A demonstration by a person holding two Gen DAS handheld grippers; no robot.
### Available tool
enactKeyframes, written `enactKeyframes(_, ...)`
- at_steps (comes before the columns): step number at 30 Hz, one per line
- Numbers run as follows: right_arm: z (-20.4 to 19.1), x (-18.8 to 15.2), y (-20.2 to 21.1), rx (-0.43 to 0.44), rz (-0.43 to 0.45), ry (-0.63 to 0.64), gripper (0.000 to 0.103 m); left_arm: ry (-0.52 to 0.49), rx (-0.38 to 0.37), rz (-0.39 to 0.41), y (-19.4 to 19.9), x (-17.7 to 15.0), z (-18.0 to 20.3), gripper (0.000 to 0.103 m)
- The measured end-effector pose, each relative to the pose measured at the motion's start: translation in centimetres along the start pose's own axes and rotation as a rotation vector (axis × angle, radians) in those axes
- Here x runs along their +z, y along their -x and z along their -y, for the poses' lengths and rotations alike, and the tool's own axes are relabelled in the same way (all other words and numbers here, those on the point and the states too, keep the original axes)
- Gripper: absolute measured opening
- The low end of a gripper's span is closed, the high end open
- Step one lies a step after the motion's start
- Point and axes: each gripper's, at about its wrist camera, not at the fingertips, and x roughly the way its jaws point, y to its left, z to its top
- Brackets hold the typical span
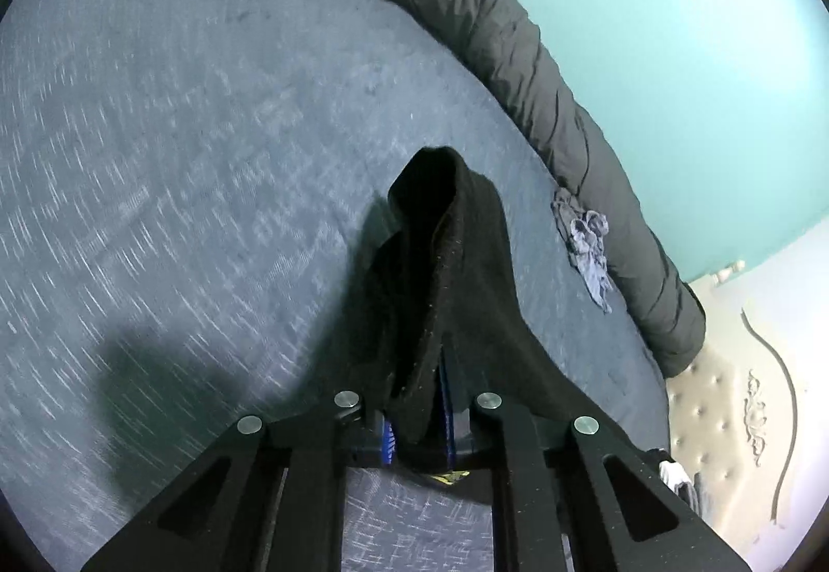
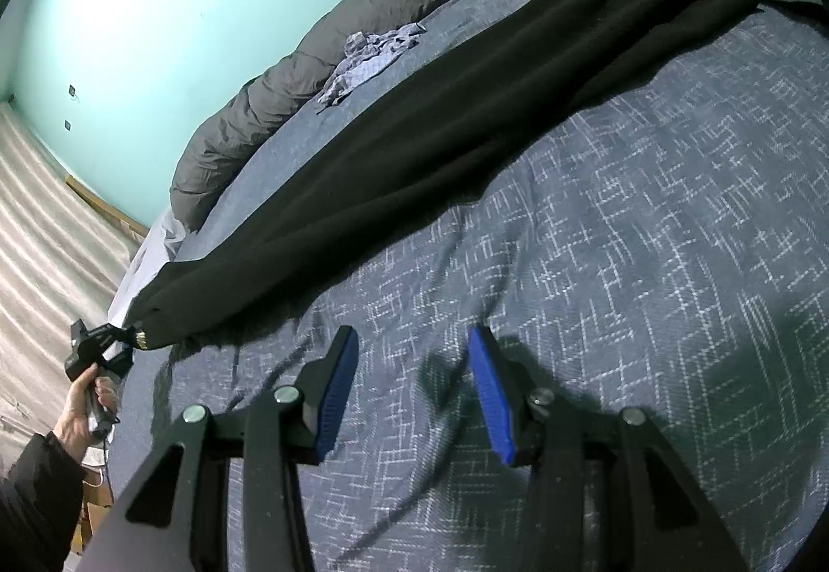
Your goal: Fold clothes
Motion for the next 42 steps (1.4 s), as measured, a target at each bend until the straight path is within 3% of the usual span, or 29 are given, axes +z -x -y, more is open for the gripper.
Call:
enactKeyframes(9,-0.2,0.2,-0.1,-0.010,-0.010,-0.002,0.045,0.028,0.072,0.090,5.1,5.3,-4.3,0.013)
enactKeyframes(13,-0.2,0.4,0.0,-0.028,-0.017,0.004,0.045,0.011,0.111,0.033,4.0,6.0,-6.1,0.015)
enactKeyframes(15,0.0,1.0,0.5,-0.038,-0.012,-0.004,0.045,0.014,0.140,0.020,3.4,5.6,-6.6,0.021)
enactKeyframes(18,0.4,2.7,1.6,-0.056,0.016,-0.011,0.045,0.066,0.146,0.023,3.5,4.6,-7.6,0.046)
enactKeyframes(22,1.7,6.6,2.6,-0.126,0.030,0.004,0.057,0.054,0.178,0.024,5.0,2.8,-7.7,0.050)
enactKeyframes(25,3.7,10.3,2.6,-0.180,0.033,-0.028,0.057,0.016,0.174,0.038,6.3,1.6,-6.4,0.063)
enactKeyframes(32,6.2,16.4,2.0,-0.272,0.041,-0.040,0.057,-0.051,0.099,0.019,5.8,-2.6,-1.8,0.067)
enactKeyframes(42,7.6,18.9,-0.3,-0.291,0.022,-0.084,0.057,-0.141,-0.002,-0.020,0.2,-9.9,4.6,0.067)
